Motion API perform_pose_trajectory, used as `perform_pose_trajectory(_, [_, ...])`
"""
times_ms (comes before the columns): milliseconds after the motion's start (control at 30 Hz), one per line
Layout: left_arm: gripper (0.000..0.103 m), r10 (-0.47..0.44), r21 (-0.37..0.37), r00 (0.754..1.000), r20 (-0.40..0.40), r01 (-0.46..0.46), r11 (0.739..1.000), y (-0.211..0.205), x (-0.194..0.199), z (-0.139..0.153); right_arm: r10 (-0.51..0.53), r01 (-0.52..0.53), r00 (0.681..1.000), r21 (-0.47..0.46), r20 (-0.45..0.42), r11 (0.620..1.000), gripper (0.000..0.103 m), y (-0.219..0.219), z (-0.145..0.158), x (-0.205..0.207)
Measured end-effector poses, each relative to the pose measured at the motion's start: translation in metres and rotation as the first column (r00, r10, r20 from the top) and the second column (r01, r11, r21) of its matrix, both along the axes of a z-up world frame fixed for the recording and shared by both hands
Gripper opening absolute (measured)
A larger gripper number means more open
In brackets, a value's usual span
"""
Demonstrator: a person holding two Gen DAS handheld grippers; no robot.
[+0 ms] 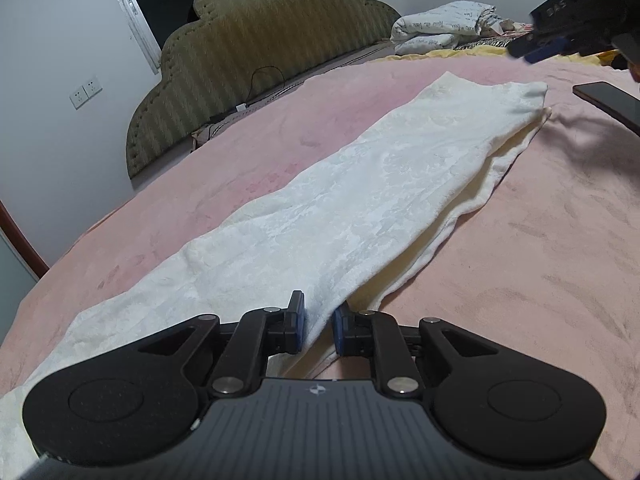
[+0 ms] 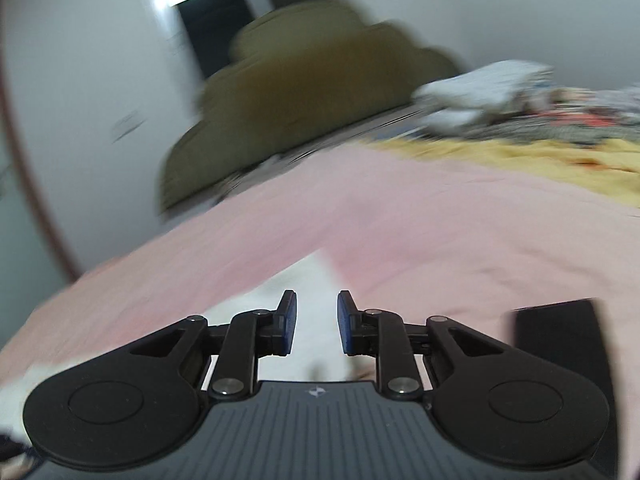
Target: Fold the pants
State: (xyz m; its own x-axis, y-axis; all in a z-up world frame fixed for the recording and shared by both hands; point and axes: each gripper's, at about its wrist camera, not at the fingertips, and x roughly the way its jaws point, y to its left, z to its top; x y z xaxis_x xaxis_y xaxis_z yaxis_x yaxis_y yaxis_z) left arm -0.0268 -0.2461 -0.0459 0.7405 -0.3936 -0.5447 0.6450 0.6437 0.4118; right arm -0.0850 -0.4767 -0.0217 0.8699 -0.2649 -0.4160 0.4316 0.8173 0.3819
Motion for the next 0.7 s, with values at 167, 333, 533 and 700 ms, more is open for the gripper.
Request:
perform_pose_trajectory(167, [0.021,-0.003,-0.008,1.0,-0.004,0.003,1.0,0.007,-0.003,0.004,0.138,-0.144,0.97,-0.015,-0.2,0.99,0.022,0.028,-0.038,0.042])
perform_pose_trajectory(333, [0.039,0.023,-0.084,0.998,-0.051,-0.027,0.996,0.03,0.0,0.022,0.225,-0.245,0.963,-0.143,-0.145,0.959,0.04,0.075,-0.015,0.047])
perform_pose_trajectory(533, [0.057,0.146,-0.158,0.989,0.03,-0.139,0.978,0.083,-0.001,0.052,0.291,-0.382,0.903,-0.284,-0.315,0.879,0.073,0.136,-0.029,0.081])
perform_pose_trajectory(700, [0.065,0.353,-0.217,0.935,0.023,-0.34,0.915,0.158,0.007,0.065,0.486,-0.517,0.856,-0.326,-0.177,0.791,0.072,0.194,0.01,0.083])
